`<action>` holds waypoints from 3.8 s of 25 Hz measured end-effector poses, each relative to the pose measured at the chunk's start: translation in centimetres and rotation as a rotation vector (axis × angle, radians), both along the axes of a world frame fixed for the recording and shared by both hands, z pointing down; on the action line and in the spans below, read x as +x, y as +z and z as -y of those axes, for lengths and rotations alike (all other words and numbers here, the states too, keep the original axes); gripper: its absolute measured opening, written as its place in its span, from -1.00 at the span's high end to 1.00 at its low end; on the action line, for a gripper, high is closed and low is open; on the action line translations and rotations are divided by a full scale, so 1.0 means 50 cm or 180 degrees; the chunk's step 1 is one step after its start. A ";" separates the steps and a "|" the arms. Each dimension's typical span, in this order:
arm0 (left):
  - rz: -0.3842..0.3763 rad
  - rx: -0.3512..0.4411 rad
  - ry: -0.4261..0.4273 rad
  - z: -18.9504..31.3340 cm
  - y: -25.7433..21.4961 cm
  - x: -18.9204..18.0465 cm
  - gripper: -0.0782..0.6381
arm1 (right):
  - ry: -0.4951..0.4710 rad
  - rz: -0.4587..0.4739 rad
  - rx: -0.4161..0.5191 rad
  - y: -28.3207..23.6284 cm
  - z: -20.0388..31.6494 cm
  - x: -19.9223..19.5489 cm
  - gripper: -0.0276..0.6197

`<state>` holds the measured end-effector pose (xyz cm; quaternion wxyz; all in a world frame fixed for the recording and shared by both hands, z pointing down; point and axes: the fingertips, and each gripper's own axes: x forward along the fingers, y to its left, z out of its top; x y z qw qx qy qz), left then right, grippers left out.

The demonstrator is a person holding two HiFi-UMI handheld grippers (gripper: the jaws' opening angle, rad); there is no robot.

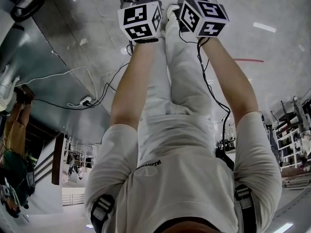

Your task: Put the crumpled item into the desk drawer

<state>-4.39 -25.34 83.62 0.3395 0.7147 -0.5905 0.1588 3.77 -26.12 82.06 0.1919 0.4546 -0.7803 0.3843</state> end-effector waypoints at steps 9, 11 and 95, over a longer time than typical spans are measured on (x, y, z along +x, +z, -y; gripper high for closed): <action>0.0081 0.0201 -0.0059 0.006 -0.061 -0.020 0.61 | 0.0013 -0.0009 0.0082 -0.045 -0.005 -0.004 0.92; 0.0095 0.0250 -0.0082 0.005 -0.084 -0.025 0.69 | 0.0009 -0.0023 0.0119 -0.066 -0.006 -0.003 0.92; 0.0445 0.2720 0.0142 -0.312 -1.295 -0.221 0.78 | 0.0825 0.0068 0.2386 -1.248 -0.303 0.350 0.92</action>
